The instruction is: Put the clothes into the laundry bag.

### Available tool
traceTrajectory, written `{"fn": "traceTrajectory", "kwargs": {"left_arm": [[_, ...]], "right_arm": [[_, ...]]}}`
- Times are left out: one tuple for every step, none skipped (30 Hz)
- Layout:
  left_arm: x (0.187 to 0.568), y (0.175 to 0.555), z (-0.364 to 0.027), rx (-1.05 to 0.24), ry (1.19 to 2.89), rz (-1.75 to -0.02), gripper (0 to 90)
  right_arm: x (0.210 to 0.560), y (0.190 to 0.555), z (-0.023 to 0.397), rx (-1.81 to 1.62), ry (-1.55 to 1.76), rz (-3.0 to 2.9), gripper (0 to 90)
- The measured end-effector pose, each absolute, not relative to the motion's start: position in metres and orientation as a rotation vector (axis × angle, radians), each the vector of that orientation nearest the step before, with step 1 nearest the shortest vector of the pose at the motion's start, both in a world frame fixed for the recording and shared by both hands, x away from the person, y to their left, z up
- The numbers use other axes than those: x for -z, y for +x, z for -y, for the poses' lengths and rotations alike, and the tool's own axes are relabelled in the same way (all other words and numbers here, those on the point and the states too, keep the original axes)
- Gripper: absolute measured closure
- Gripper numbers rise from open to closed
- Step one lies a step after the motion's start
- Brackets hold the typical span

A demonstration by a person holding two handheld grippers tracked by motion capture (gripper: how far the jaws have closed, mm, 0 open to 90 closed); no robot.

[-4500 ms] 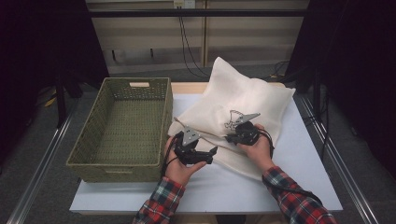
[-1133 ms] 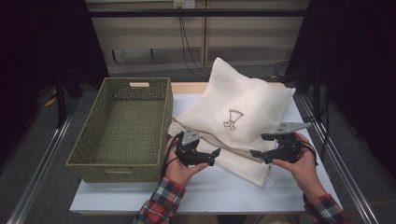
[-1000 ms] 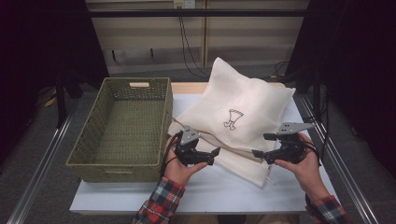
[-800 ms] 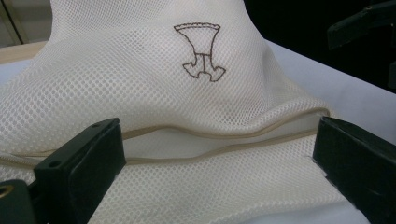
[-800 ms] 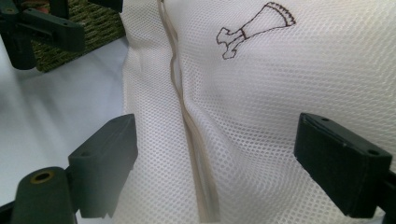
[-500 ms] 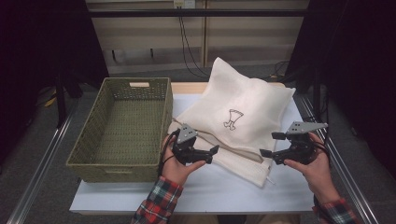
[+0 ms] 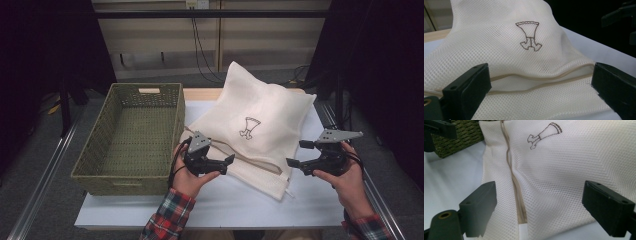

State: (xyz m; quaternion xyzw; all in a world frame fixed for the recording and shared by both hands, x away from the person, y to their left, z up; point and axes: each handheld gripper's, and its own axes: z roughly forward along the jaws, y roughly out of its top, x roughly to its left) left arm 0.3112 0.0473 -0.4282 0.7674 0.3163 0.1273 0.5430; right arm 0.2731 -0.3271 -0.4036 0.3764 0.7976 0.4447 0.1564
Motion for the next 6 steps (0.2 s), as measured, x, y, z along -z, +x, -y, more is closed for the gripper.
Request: {"fn": "traceTrajectory", "kwargs": {"left_arm": [[0.4284, 0.3112, -0.0469, -0.304, 1.826, -0.751, 2.1], [0.4289, 0.3114, -0.0469, -0.298, 1.835, -0.741, 2.0], [0.4293, 0.3113, -0.0464, -0.302, 1.838, -0.743, 1.7], [0.4298, 0.3111, -0.0460, -0.306, 1.844, -0.744, 1.7], [0.4303, 0.3111, -0.0457, -0.302, 1.844, -0.745, 1.7], [0.4303, 0.3111, -0.0457, -0.302, 1.844, -0.745, 1.7]], "right_arm": [[0.4036, 0.2724, 0.3281, -1.272, 1.083, -2.279, 12.2], [0.4039, 0.2723, 0.3294, -1.270, 1.083, -2.275, 11.9], [0.4042, 0.2720, 0.3303, -1.270, 1.083, -2.276, 11.8], [0.4047, 0.2719, 0.3310, -1.276, 1.082, -2.276, 11.9], [0.4051, 0.2720, 0.3321, -1.279, 1.085, -2.274, 11.8], [0.4054, 0.2724, 0.3325, -1.281, 1.085, -2.277, 11.8]]}}
